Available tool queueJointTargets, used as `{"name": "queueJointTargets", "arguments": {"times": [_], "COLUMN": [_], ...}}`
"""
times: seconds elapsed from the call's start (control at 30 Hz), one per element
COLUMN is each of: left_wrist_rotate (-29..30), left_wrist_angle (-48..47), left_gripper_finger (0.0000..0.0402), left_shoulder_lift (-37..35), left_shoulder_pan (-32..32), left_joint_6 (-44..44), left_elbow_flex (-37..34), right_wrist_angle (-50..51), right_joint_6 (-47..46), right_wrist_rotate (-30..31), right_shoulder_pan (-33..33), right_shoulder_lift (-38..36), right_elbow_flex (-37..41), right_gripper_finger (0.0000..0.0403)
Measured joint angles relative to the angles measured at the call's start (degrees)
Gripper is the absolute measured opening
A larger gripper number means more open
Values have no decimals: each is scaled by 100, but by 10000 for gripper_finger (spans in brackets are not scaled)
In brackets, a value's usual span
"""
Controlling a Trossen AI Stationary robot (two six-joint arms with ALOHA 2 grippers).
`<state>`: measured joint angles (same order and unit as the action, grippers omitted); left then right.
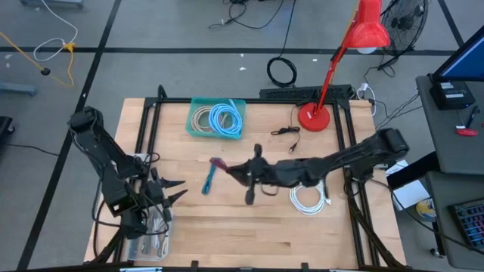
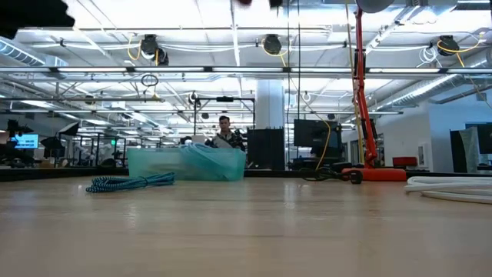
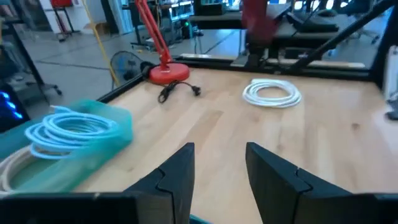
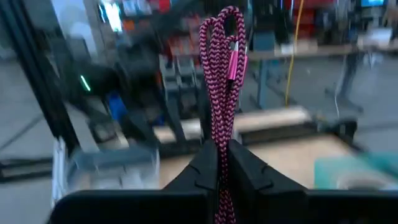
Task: Pick & Place USB Port
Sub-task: Put the pink black charger cable into the transparent bin
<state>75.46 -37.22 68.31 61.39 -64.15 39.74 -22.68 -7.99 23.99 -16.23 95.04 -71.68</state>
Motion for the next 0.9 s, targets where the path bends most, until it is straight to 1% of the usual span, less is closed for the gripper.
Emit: {"name": "queueJointTargets", "arguments": {"times": [0.1, 0.17, 0.27, 0.3, 0.37, 0.43, 0.47, 0.5, 0.53, 0.57, 0.63, 0.7, 0.73, 0.77, 0.8, 0.9], "left_wrist_rotate": [-29, 69, 564, 803, 1141, 1129, 1023, 773, 360, -256, -1830, -3363, -3878, -4200, -4308, -4252], "left_wrist_angle": [19, 96, 350, 516, 1013, 1688, 2094, 2543, 3055, 3653, 5045, 6467, 7032, 7480, 7800, 8313], "left_gripper_finger": [147, 147, 147, 147, 147, 147, 147, 147, 147, 147, 147, 147, 147, 147, 147, 147], "left_shoulder_lift": [0, 0, 0, 0, -2, 0, 0, 0, 0, 0, 21, 103, 162, 219, 273, 295], "left_shoulder_pan": [-149, -285, -658, -815, -1148, -1499, -1672, -1843, -2003, -2152, -2380, -2526, -2577, -2621, -2659, -2823], "left_joint_6": [-134, -391, -580, -473, 65, 893, 1433, 2118, 2845, 3627, 5284, 6385, 6724, 6936, 7102, 7583], "left_elbow_flex": [-129, -188, -234, -232, -231, -231, -231, -231, -231, -233, -341, -539, -638, -714, -760, -794], "right_wrist_angle": [-136, -207, -512, -583, -664, -708, -772, -757, -702, -671, -616, -578, -539, -504, -470, -497], "right_joint_6": [267, 432, 661, 763, 872, 819, 745, 713, 706, 699, 699, 708, 712, 712, 717, 785], "right_wrist_rotate": [-11, -17, -20, -42, -344, -706, -874, -991, -1081, -1161, -1213, -1233, -1237, -1236, -1231, -1227], "right_shoulder_pan": [-4, -2, 2, 2, 15, 76, 119, 152, 163, 174, 182, 185, 178, 151, 113, -14], "right_shoulder_lift": [-348, -504, -590, -590, -570, -531, -502, -488, -477, -466, -463, -476, -478, -478, -478, -479], "right_elbow_flex": [2, 4, -3, -5, 4, 6, 5, 4, 4, 4, 6, 5, 4, 4, 5, 6], "right_gripper_finger": [9, 9, 9, 9, 9, 9, 9, 9, 9, 8, 8, 8, 8, 8, 8, 8]}}
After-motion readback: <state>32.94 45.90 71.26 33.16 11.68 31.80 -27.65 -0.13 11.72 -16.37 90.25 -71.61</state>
